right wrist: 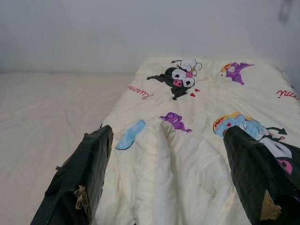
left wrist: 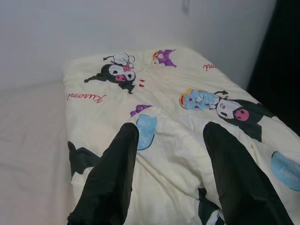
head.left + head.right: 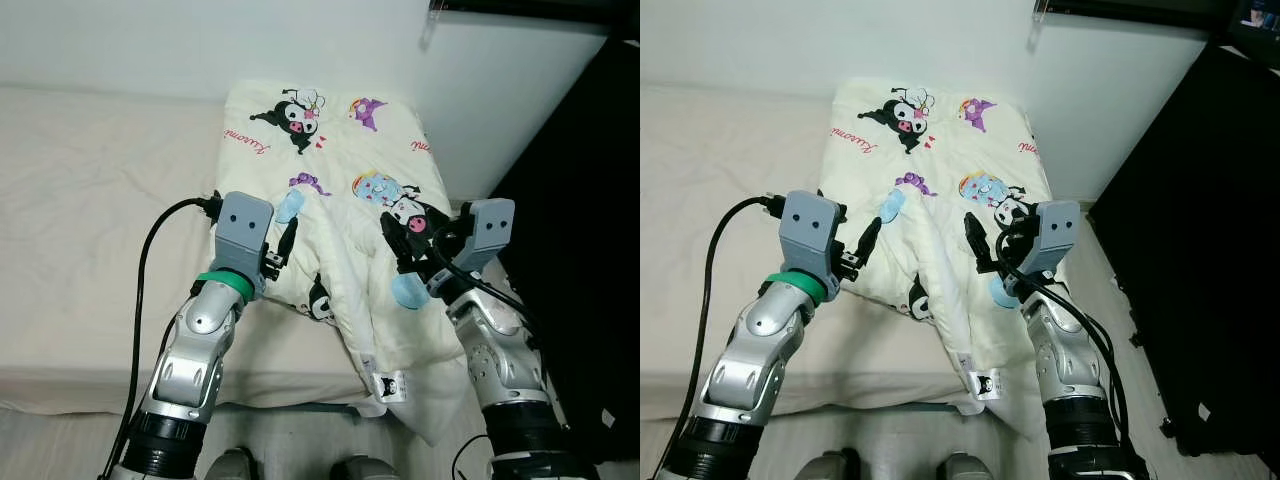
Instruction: Clean up the room
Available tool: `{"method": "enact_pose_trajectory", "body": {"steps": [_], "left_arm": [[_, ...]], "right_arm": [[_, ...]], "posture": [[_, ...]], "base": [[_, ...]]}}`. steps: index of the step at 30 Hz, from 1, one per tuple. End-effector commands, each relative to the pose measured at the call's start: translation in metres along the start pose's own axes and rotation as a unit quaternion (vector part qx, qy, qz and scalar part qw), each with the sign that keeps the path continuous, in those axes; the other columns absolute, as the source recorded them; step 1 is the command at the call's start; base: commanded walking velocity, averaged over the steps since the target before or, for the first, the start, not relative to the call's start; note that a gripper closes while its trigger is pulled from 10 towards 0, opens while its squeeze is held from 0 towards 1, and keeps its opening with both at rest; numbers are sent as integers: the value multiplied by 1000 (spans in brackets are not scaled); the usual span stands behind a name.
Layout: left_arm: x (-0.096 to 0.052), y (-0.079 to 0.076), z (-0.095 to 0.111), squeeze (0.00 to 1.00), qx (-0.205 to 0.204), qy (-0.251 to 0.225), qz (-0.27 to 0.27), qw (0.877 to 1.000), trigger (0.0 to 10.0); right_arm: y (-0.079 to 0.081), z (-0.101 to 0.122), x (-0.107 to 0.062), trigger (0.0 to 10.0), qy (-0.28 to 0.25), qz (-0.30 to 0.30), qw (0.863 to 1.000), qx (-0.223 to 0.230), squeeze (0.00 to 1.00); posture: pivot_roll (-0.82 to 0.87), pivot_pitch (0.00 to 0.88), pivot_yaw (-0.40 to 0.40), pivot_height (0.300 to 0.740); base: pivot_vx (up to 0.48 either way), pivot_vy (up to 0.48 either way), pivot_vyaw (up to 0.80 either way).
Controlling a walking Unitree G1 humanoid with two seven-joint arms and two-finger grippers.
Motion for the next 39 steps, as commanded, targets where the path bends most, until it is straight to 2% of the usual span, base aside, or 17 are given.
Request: {"method": "enact_pose_trajectory", "body": {"steps": [1, 12, 23, 26, 28, 32, 36, 38, 39], "left_arm": [[-1, -4, -4, 0, 5, 7, -7, 1000, 10000], [-1, -5, -3, 0, 7, 7, -10, 1000, 10000], [-1, -5, -3, 0, 8, 7, -12, 1000, 10000], [-1, -5, -2, 0, 9, 6, -12, 1000, 10000], [-2, -3, 0, 0, 9, 5, -10, 1000, 10000], [0, -3, 4, 0, 8, 1, -4, 1000, 10000], [7, -15, 9, 0, 11, 2, -5, 1000, 10000], [14, -25, 17, 0, 8, -3, -9, 1000, 10000], [14, -23, 20, 0, 5, -5, -5, 1000, 10000]], "right_arm": [[-1, -2, -4, 10000, 0, -2, 1000, 1, 0], [-1, -2, -4, 10000, -1, -2, 1000, 5, 0], [-3, 0, -7, 10000, -6, -2, 1000, 9, 0], [0, 5, -8, 10000, -11, 14, 1000, -4, 0], [9, 12, -9, 10000, -16, 53, 998, -16, 0], [16, 15, -10, 10000, -13, 82, 996, -15, 0], [21, 9, -8, 10000, 5, 109, 994, -8, 0], [18, 0, -4, 10000, 27, 119, 992, -4, 0], [15, -3, 1, 10000, 33, 117, 993, 7, 0]], "posture": [[-26, 26, -6, 655], [-24, 30, -1, 610], [-25, 35, 5, 591], [-24, 40, 9, 591], [-21, 55, 14, 591], [-20, 65, 12, 591], [-10, 92, 9, 591], [-6, 111, 17, 591], [-1, 127, 24, 591]], "base": [[0, 0, 0], [0, 0, 0], [0, 0, 0], [0, 0, 0], [0, 0, 0], [0, 0, 0], [0, 0, 0], [0, 0, 0], [0, 0, 0]]}}
Point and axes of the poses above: a point about 5 cm out from each wrist's last joint towards the gripper, its own x axis pointing out of the wrist towards the gripper, its own z axis along the axis of the wrist's last joint, y = z × x, the point moved 6 cm from there along x, pointing out of the wrist towards the gripper, and after that the axes turned 7 degrees about x, right-handed, at the moved point
